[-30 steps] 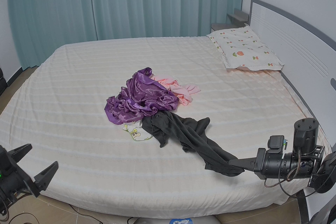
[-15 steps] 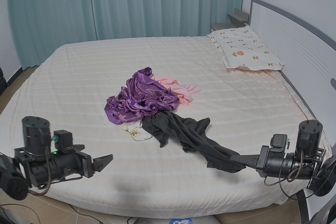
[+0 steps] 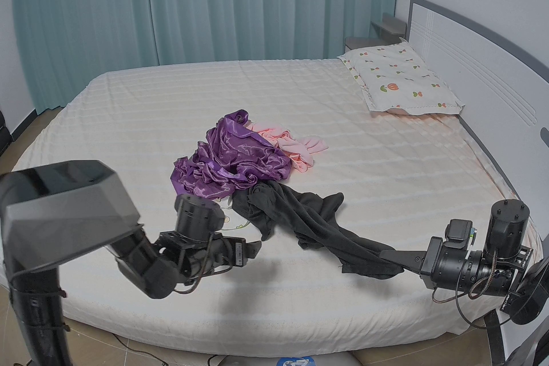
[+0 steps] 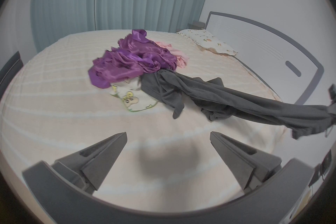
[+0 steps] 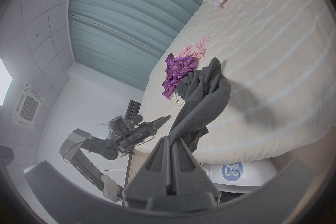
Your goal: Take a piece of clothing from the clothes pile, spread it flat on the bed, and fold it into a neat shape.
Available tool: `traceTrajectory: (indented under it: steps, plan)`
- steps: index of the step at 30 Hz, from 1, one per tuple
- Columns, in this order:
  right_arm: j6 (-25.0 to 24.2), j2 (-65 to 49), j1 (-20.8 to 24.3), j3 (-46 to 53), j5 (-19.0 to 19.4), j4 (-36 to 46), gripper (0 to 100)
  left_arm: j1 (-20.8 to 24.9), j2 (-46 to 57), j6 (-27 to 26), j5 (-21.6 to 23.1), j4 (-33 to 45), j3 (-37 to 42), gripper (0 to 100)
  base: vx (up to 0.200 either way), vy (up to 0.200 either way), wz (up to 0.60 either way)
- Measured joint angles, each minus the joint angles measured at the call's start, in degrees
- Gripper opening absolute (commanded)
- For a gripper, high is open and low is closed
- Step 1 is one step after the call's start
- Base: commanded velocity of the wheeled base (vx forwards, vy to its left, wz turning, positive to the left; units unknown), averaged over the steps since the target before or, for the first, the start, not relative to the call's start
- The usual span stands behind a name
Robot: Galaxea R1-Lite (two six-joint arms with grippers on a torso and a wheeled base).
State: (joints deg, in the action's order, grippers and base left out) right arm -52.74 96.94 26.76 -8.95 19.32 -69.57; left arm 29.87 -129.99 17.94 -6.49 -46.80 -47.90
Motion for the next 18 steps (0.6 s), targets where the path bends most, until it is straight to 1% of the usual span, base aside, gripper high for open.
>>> traceTrajectory:
  steps: [3, 6, 12, 16, 17, 18]
  plan:
    - [-0.1, 0.1, -0.1, 0.3, -0.2, -0.5, 0, 1.0, -6.1, 2.1, -1.1, -0.6, -6.8, 100, 0.0, 0.0, 0.0]
    - [-0.2, 0.2, -0.2, 0.4, -0.4, -0.8, 0, 1.5, -10.3, 3.7, -3.1, -0.9, -12.0, 100, 0.0, 0.0, 0.0]
    - [-0.3, 0.2, -0.3, 0.6, -0.5, -1.0, 0, 2.0, -16.2, 4.8, -6.1, -1.2, -18.7, 100, 0.0, 0.0, 0.0]
    - [-0.3, 0.2, -0.3, 0.6, -0.5, -1.1, 0, 2.1, -18.2, 4.9, -7.5, -1.3, -21.8, 100, 0.0, 0.0, 0.0]
    - [-0.3, 0.2, -0.3, 0.6, -0.5, -1.1, 0, 2.1, -18.9, 5.0, -7.7, -1.2, -22.9, 0, 0.0, 0.0, 0.0]
    - [-0.3, 0.2, -0.2, 0.6, -0.5, -1.1, 0, 2.1, -19.2, 5.1, -7.8, -1.2, -23.6, 0, 0.0, 0.0, 0.0]
